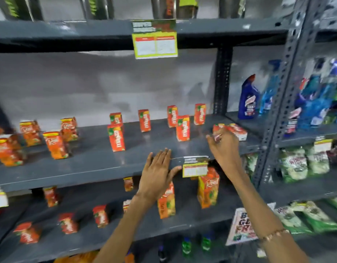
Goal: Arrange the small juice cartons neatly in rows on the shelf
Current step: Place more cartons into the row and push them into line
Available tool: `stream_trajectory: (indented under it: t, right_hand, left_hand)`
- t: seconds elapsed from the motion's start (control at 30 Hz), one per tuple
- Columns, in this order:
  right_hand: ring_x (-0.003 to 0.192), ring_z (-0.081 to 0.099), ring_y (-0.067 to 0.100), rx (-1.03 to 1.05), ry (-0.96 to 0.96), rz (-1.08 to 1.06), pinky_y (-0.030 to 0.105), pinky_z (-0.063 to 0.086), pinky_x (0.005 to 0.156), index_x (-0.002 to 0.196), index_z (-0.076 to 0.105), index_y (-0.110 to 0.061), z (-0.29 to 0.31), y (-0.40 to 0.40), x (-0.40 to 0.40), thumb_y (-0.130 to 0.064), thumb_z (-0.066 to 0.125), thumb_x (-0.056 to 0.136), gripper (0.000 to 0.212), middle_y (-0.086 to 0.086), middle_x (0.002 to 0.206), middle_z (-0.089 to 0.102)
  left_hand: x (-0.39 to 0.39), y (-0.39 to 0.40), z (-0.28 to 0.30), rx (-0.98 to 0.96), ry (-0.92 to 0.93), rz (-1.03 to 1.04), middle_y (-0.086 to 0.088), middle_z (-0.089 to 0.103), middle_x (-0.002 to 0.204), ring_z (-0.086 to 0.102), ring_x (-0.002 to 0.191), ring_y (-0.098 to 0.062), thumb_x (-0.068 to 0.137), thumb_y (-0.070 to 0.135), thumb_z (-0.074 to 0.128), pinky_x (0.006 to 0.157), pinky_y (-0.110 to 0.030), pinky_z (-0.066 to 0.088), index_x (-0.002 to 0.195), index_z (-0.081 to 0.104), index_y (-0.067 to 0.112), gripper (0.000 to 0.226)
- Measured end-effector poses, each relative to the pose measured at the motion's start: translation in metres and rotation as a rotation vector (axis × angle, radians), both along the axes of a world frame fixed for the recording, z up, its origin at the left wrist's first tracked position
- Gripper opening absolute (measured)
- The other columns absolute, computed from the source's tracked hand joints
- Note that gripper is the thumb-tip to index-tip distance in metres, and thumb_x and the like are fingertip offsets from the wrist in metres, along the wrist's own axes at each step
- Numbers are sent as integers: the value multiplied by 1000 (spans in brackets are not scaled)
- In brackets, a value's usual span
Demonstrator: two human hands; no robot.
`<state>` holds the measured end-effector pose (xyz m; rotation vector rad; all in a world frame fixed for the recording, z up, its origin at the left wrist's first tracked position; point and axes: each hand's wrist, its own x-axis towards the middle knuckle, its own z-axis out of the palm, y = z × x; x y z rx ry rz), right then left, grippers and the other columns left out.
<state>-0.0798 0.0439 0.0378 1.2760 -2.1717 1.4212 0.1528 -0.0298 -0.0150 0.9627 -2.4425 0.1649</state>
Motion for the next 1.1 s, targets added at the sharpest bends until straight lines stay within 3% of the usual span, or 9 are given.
stream_trajectory:
  t: [0.1,0.23,0.4,0.5,0.63,0.73,0.83,0.9,1.1]
  right_hand:
    - [94,63,40,123,128,-204,42,48,81,91,68,-2,9,-4,-37,-46,63,84,44,21,93,69]
    - [114,53,44,301,64,-275,50,49,90,113,64,2,10,-10,-55,-56,67,80,68,28,119,59]
    - [108,56,43,290,127,-274,48,48,93,96,69,1,4,-14,-53,-62,59,79,66,26,112,63]
    - [114,54,38,283,129,-180,45,44,96,99,67,-2,3,-14,-43,-56,69,76,58,22,116,63]
    - [121,51,41,379,-92,-45,48,46,100,107,66,-2,10,-29,-39,-64,73,69,73,23,121,61]
    - [103,64,35,372,-232,49,45,55,89,88,70,-13,7,-50,-49,-71,66,56,67,15,101,72]
    - [73,69,25,253,-286,74,35,57,71,69,67,-15,15,-37,-39,-48,72,69,33,6,74,72]
    - [64,67,22,179,-333,59,32,52,63,61,64,-14,16,-21,-31,-42,73,73,32,7,69,72]
    - [82,61,15,-51,-315,90,33,52,70,93,57,-14,0,21,22,-38,82,65,44,1,93,62]
  left_hand:
    - [-12,1,-6,15,34,66,-8,51,151,44,141,-24,99,63,26,123,-45,24,148,45,9,75]
    - [-20,3,-10,-6,52,113,-6,50,152,43,142,-23,98,64,28,122,-41,18,147,45,11,74]
    - [-26,7,-10,14,82,139,-4,48,154,39,145,-22,98,65,26,124,-43,18,148,44,12,75]
    - [-26,8,-11,9,89,130,-3,45,156,36,146,-21,98,65,26,125,-41,15,150,41,15,74]
    - [-23,9,-8,29,69,98,-1,39,160,30,149,-18,97,68,20,126,-39,11,153,35,17,77]
    - [-16,8,-4,47,38,55,-1,30,164,23,152,-16,98,67,21,125,-35,3,156,28,19,76]
    - [-7,6,-1,68,38,43,-1,27,165,19,154,-16,101,64,29,123,-30,-1,157,25,19,73]
    - [2,5,0,75,50,40,-3,29,164,21,153,-17,97,69,23,123,-30,1,156,28,17,78]
    - [43,-5,-5,33,75,82,-4,34,162,24,152,-18,92,77,6,126,-37,7,155,33,15,92]
